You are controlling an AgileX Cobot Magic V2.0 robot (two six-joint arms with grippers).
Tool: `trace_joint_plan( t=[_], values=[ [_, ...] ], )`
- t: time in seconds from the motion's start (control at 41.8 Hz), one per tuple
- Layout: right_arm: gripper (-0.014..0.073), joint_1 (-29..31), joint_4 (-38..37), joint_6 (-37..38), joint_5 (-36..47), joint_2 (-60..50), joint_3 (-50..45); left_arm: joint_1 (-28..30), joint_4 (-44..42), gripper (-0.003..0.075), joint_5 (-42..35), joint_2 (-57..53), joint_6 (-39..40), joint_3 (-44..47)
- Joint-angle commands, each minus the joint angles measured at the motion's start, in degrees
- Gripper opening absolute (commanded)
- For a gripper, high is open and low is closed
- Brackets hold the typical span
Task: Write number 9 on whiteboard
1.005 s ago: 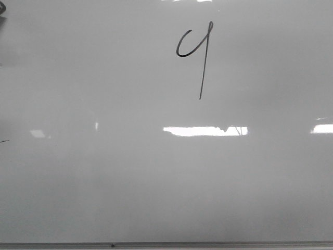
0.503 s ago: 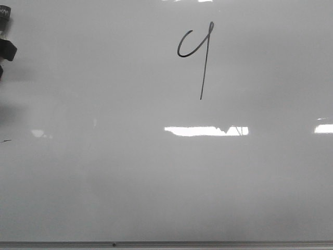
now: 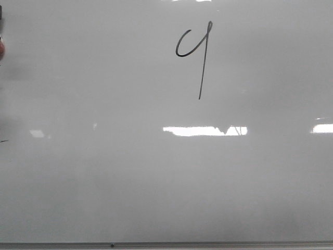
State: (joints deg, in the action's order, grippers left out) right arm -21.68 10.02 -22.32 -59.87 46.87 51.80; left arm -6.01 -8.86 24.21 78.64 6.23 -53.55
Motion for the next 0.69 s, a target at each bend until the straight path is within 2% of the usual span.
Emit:
trace_joint_plan(
  t=[0.0,0.168,0.359,0.479,0.67],
  values=[
    [0.0622,0.4,-0.9,5.5,1.5,-0.2,1.4,-0.2,0.3,0.041,2.3,-7.2,-0.1,-1.4],
    [0.0622,0.4,-6.2,17.8,1.4,-0.9,1.4,-4.0,0.3,0.041,9.5,-17.7,-2.1,-1.4],
    [0.0622,0.4,-11.8,24.7,1.4,-5.4,1.4,-10.4,0.3,0.041,14.9,-29.6,-2.1,-0.4],
    [0.0622,0.4,-14.3,26.4,1.6,-9.4,0.6,-12.6,1.2,0.041,17.8,-36.4,-2.1,1.2],
    [0.0622,0.4,-14.7,26.3,1.7,-15.7,-2.5,-12.9,3.6,0.041,23.3,-44.4,-2.1,5.0]
  ],
)
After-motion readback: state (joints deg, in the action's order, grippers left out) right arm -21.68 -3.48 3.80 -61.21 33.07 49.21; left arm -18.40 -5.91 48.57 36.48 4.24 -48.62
